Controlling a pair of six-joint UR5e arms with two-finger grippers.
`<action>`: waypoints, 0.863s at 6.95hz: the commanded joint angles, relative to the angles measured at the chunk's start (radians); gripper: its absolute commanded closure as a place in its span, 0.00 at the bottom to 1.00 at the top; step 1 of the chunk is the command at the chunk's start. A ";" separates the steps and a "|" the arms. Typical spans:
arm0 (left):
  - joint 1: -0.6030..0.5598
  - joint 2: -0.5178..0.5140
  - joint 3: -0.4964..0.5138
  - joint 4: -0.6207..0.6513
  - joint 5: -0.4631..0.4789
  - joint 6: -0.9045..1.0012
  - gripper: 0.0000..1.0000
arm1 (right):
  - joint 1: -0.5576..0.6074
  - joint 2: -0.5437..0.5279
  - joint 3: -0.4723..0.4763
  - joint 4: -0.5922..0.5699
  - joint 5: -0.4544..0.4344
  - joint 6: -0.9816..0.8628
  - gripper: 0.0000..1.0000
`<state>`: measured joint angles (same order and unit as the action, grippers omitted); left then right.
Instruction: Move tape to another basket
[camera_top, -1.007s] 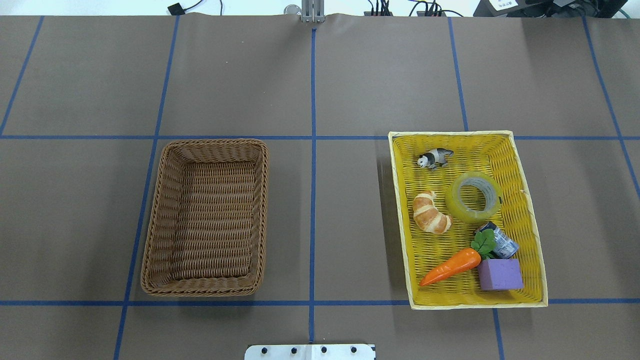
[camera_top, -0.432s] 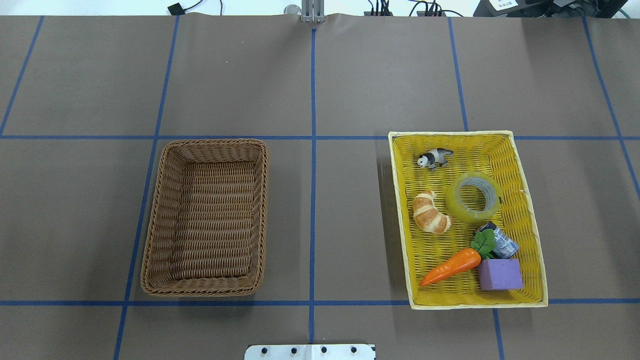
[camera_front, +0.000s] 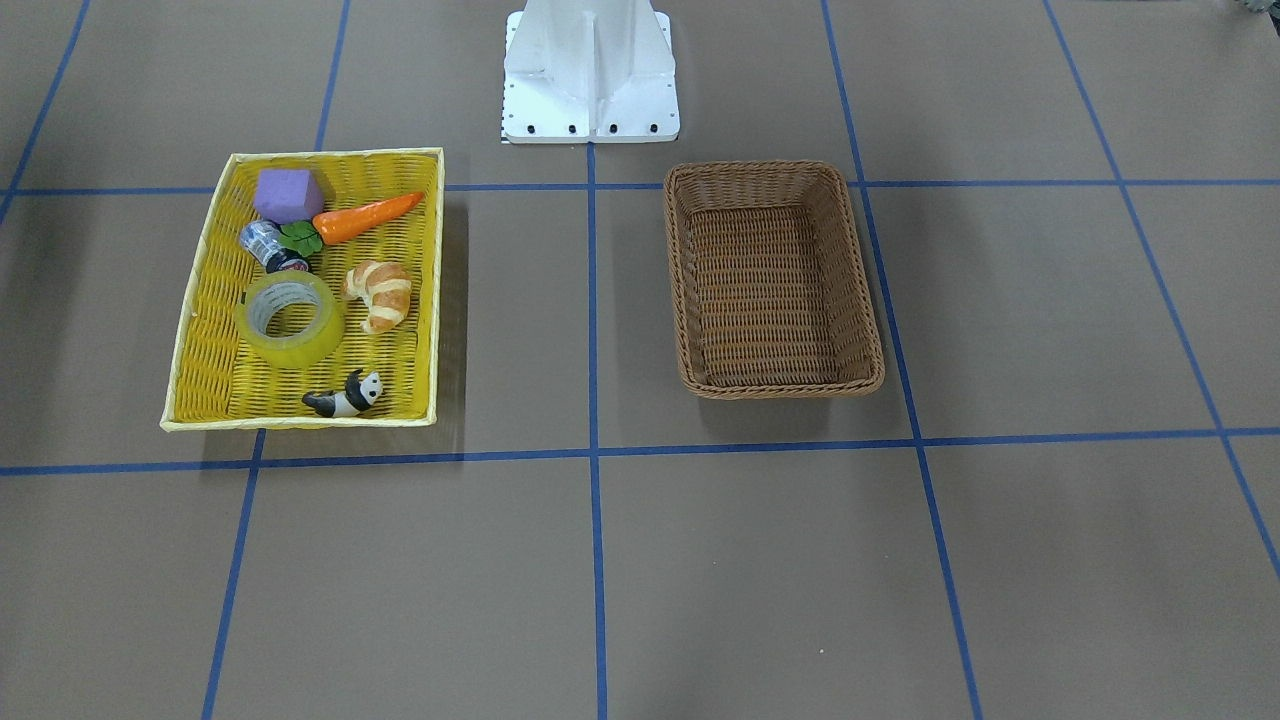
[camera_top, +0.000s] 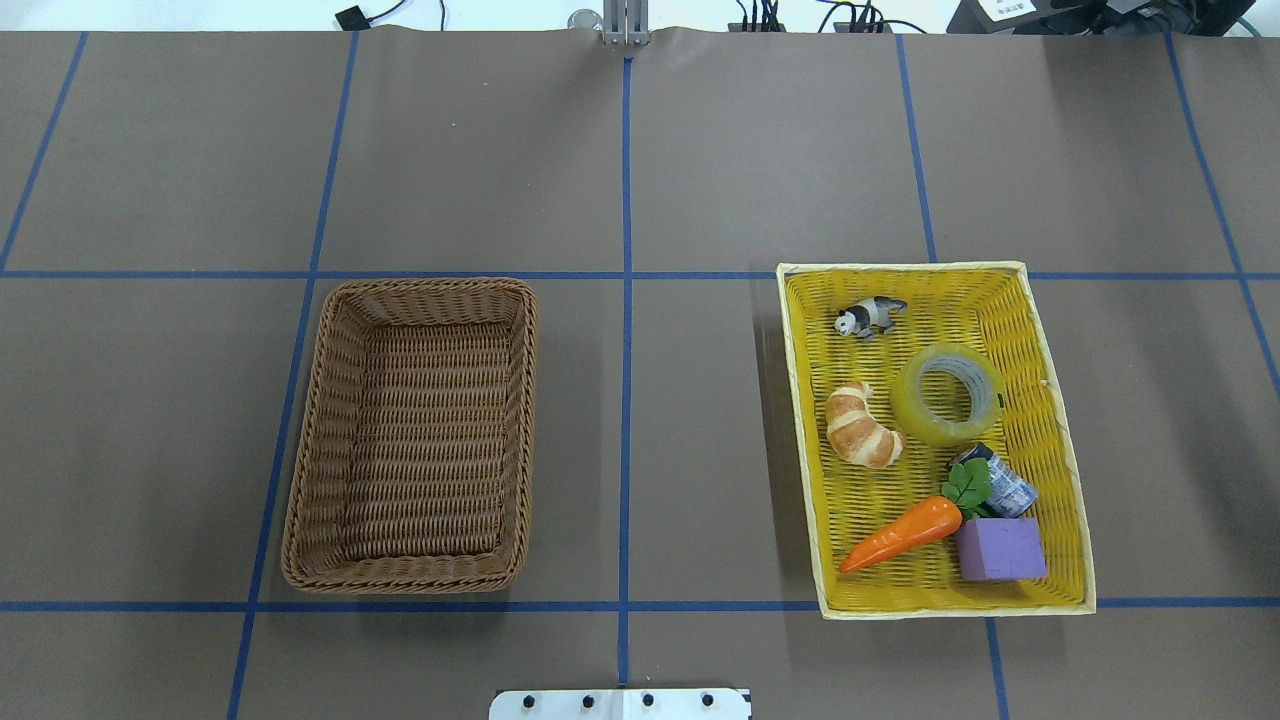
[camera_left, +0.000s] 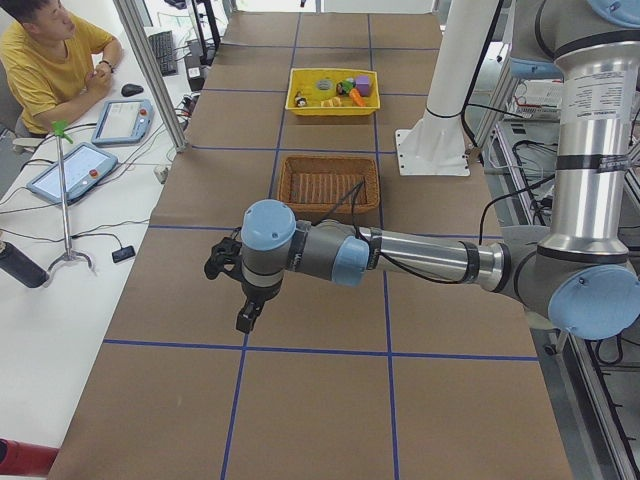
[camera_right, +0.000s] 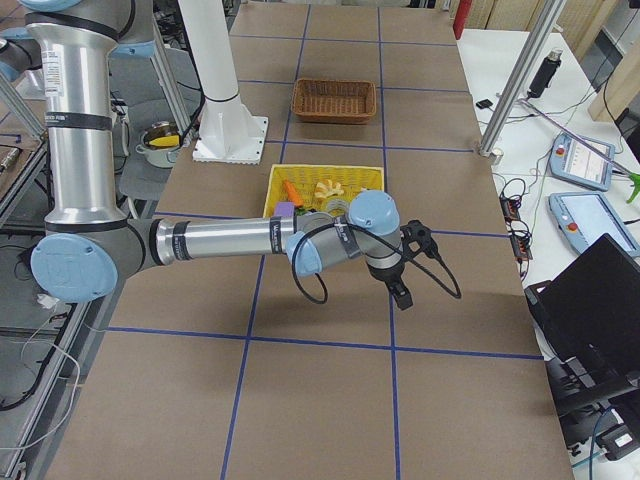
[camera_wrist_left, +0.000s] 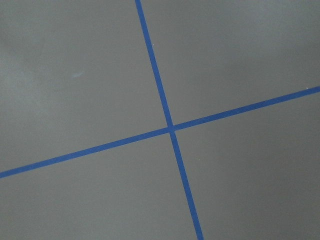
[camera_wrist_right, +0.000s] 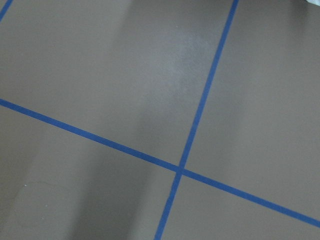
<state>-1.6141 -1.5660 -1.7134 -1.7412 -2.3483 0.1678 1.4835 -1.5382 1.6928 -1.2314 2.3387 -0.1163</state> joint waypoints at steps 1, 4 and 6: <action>0.000 -0.003 0.014 -0.089 -0.006 0.009 0.01 | -0.156 0.082 0.107 0.003 0.007 0.162 0.01; 0.000 0.001 0.058 -0.178 -0.005 0.006 0.01 | -0.453 0.093 0.196 0.000 -0.136 0.466 0.07; 0.002 0.004 0.064 -0.193 -0.005 0.003 0.01 | -0.576 0.058 0.183 -0.002 -0.211 0.466 0.07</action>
<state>-1.6127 -1.5632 -1.6537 -1.9243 -2.3531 0.1719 0.9843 -1.4597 1.8832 -1.2318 2.1686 0.3408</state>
